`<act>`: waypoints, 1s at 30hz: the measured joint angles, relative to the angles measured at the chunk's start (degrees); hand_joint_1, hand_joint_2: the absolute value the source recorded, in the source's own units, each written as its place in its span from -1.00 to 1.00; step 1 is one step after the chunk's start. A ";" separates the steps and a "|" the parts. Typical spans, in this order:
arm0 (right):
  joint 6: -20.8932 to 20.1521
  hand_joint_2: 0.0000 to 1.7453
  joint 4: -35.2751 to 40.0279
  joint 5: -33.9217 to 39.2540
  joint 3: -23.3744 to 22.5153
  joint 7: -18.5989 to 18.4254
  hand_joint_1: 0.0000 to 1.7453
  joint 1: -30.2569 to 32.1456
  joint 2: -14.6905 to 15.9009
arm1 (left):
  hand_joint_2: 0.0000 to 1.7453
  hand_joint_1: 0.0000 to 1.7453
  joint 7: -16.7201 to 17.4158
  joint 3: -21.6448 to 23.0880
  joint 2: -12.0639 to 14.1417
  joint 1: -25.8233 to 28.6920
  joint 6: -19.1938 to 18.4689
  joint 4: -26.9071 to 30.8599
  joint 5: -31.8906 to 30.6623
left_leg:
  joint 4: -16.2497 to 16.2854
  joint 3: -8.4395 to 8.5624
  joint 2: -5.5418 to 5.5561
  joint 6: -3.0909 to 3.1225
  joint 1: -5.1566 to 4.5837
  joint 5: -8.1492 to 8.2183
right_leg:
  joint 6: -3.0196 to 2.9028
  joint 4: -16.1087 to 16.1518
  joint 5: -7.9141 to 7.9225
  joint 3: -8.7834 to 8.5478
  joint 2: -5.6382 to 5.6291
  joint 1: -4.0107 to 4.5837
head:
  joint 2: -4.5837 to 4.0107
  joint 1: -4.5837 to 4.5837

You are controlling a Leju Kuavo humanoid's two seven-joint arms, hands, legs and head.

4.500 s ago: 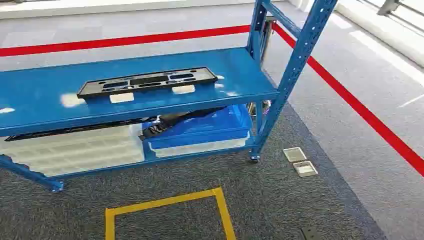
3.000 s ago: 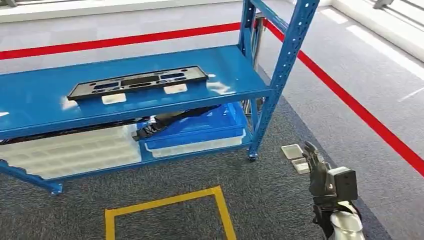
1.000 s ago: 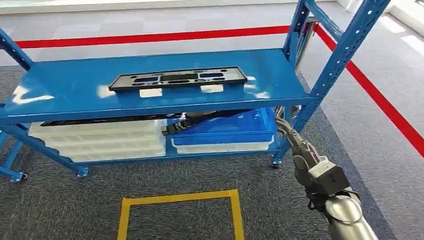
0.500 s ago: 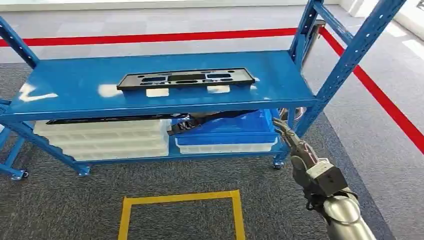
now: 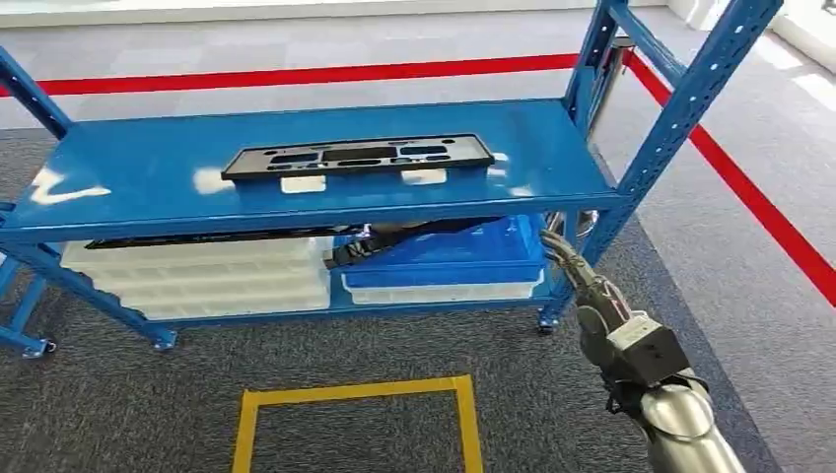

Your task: Take the parts from the cabinet and place them on the table.

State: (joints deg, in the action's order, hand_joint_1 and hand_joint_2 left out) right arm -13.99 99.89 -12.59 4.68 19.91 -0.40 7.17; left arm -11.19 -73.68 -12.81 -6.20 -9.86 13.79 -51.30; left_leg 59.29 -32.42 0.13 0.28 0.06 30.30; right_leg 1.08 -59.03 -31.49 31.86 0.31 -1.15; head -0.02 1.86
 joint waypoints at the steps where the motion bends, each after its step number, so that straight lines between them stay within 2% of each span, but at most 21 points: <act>1: 0.00 -1.00 0.00 0.00 -0.02 0.00 -1.00 0.00 0.00 | -1.00 -1.00 -0.09 0.00 0.00 -0.08 0.00 -0.02 -0.02 | -0.07 -0.13 -0.01 0.14 -0.07 0.32 | 0.32 0.01 0.13 0.24 0.04 -0.03 | 0.00 0.00; 3: -0.02 -1.00 0.02 0.00 0.04 0.02 -1.00 -0.03 -0.02 | -1.00 -1.00 -0.24 0.00 0.00 0.10 -0.02 0.00 0.00 | -0.12 -0.16 0.02 0.51 -0.32 0.30 | 1.05 0.41 0.29 0.02 0.11 -0.21 | 0.00 -0.02; 4: -0.02 -1.00 0.04 0.00 0.04 0.02 -1.00 -0.09 -0.02 | -1.00 -1.00 -0.31 0.00 -0.02 0.08 -0.04 -0.02 -0.02 | -0.88 0.18 -0.05 1.12 0.07 -0.15 | 1.46 0.18 -0.15 -0.06 0.09 -0.24 | 0.00 -0.02; 5: -0.02 -1.00 0.04 0.02 -0.02 0.02 -1.00 -0.15 0.02 | -1.00 -1.00 -0.39 0.00 0.00 0.01 -0.04 0.00 -0.02 | -1.08 0.37 -0.10 1.37 0.11 -0.27 | 1.55 -0.80 -0.98 0.19 0.01 -0.27 | 0.00 -0.02; 6: -0.02 -1.00 0.02 0.02 -0.07 0.04 -1.00 -0.32 0.04 | -1.00 -1.00 -0.44 0.00 0.00 -0.10 -0.07 0.00 -0.02 | -1.08 0.37 -0.13 1.70 0.11 -0.25 | 1.58 -3.91 -3.10 1.62 -0.05 -0.20 | 0.00 -0.04; 8: -0.02 -1.00 -0.07 0.02 -0.11 0.04 -1.00 -0.16 0.07 | -1.00 -1.00 -0.44 0.02 -0.02 -0.06 -0.11 -0.02 -0.07 | -1.06 0.36 -0.20 1.86 -0.07 -0.16 | 1.75 -13.47 -7.44 6.16 -0.07 -0.19 | 0.00 -0.04; 9: -0.02 -1.00 -0.09 0.02 -0.11 0.04 -1.00 -0.04 0.07 | -1.00 -1.00 -0.44 0.00 0.00 0.00 -0.09 -0.02 -0.07 | -1.04 0.36 -0.20 1.93 -0.12 -0.12 | 1.78 -16.45 -8.10 7.60 -0.06 -0.19 | 0.00 -0.04; 10: -0.02 -1.00 -0.13 0.02 -0.13 0.04 -1.00 0.10 0.07 | -1.00 -1.00 -0.44 0.00 0.00 0.04 -0.09 0.00 -0.07 | -1.04 0.45 -0.18 1.95 -0.14 -0.09 | 1.80 -17.24 -7.47 8.16 -0.06 -0.21 | 0.00 -0.04; 11: -0.02 -1.00 -0.11 0.02 -0.13 0.04 -1.00 0.14 0.07 | -1.00 -1.00 -0.44 0.00 0.00 0.03 -0.09 0.00 -0.07 | -1.03 0.58 -0.14 1.97 -0.14 -0.04 | 1.81 -14.89 -5.34 7.14 -0.06 -0.21 | 0.00 -0.04; 13: -0.02 -1.00 -0.02 0.02 -0.13 0.04 -1.00 0.09 0.07 | -1.00 -1.00 -0.46 0.00 -0.02 0.01 -0.09 -0.02 -0.09 | -0.95 1.04 -0.04 1.79 -0.13 0.28 | 1.67 -4.92 0.23 2.67 -0.02 -0.21 | 0.00 -0.04; 14: -0.02 -1.00 0.00 0.02 -0.15 0.07 -1.00 0.09 0.07 | -1.00 -1.00 -0.46 0.02 -0.02 0.04 -0.09 -0.02 -0.07 | -0.87 1.13 -0.05 1.46 -0.14 0.54 | 1.39 -0.88 1.30 1.01 0.00 -0.20 | 0.00 -0.04; 15: -0.02 -1.00 0.02 0.00 -0.13 0.04 -1.00 0.13 0.07 | -1.00 -1.00 -0.50 0.02 0.00 -0.06 -0.09 -0.02 -0.07 | -0.49 1.01 0.04 1.07 -0.60 0.80 | 1.23 0.07 0.66 0.44 -0.02 0.03 | 0.00 -0.04; 18: -0.02 -1.00 0.11 0.02 -0.13 0.09 -1.00 0.42 0.07 | -1.00 -1.00 -0.55 0.00 0.00 -0.03 -0.09 -0.02 -0.07 | -0.81 1.07 0.00 0.51 -0.34 0.73 | 0.22 -0.16 0.40 0.67 -0.32 0.27 | 0.00 0.00; 20: -0.02 -1.00 0.31 0.00 -0.13 0.09 -1.00 0.37 0.07 | -1.00 -1.00 -0.55 0.02 0.00 -0.11 -0.09 -0.02 -0.09 | 0.09 0.90 0.02 -0.26 -0.27 1.80 | -0.42 0.14 0.58 0.45 -0.21 -0.24 | 0.00 0.00; 21: -0.02 -1.00 0.53 0.00 -0.13 0.09 -1.00 0.40 0.07 | -1.00 -1.00 -0.57 0.02 0.00 -0.13 -0.09 -0.02 -0.09 | 2.74 -0.28 0.00 -0.61 -0.11 3.53 | -0.78 0.14 0.45 0.38 -0.13 -0.28 | 0.02 0.02; 23: -0.02 -1.00 0.52 -0.02 -0.13 0.09 -1.00 0.44 0.04 | -1.00 -1.00 -0.57 0.02 0.00 -0.04 -0.09 -0.02 -0.09 | 12.43 -5.09 0.00 -1.13 0.24 7.85 | -0.94 0.13 0.33 0.33 0.01 -0.26 | 0.00 0.02; 24: -0.02 -1.00 0.50 -0.02 -0.13 0.09 -1.00 0.51 0.04 | -1.00 -1.00 -0.57 0.02 0.00 0.04 -0.09 -0.02 -0.09 | 16.25 -7.17 0.00 -1.25 0.28 8.81 | -1.00 0.13 0.26 0.29 0.04 -0.25 | 0.00 0.02; 25: -0.02 -1.00 0.50 -0.02 -0.13 0.09 -1.00 0.53 0.04 | -1.00 -1.00 -0.57 0.02 0.00 0.11 -0.09 -0.02 -0.09 | 17.54 -8.16 0.00 -1.30 0.31 8.41 | -1.00 0.13 0.16 0.19 0.01 -0.25 | 0.00 0.02; 26: -0.02 -1.00 0.50 -0.02 -0.13 0.09 -1.00 0.57 0.04 | -1.00 -1.00 -0.57 0.02 0.00 0.15 -0.09 -0.02 -0.09 | 16.04 -7.79 0.00 -1.29 0.34 6.64 | -0.96 0.13 0.00 -0.03 -0.06 -0.25 | 0.00 0.02; 29: 0.00 -1.00 0.52 -0.02 -0.07 0.09 -1.00 0.60 -0.02 | -1.00 -1.00 -0.57 0.02 0.00 0.11 -0.09 -0.02 -0.09 | 1.78 -1.86 0.01 -0.41 0.20 -1.79 | -0.60 0.16 -0.82 -1.19 -0.17 -0.26 | 0.00 0.02; 30: 0.02 -1.00 0.52 -0.02 -0.07 0.09 -1.00 0.60 -0.02 | -1.00 -1.00 -0.55 0.02 0.02 0.10 -0.02 -0.02 -0.09 | 1.32 -1.34 -0.03 -0.09 -0.15 -0.76 | -0.34 0.19 -0.99 -1.25 -0.14 -0.03 | 0.00 0.02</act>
State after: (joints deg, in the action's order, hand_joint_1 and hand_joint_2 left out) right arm -13.97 100.41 -12.61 4.61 20.00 0.20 7.15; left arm -11.74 -73.66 -12.79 -6.10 -9.88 13.77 -51.39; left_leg 60.61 -33.76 0.10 0.19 -0.09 29.54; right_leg 0.74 -58.83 -32.48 30.60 0.17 -1.18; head -0.02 1.88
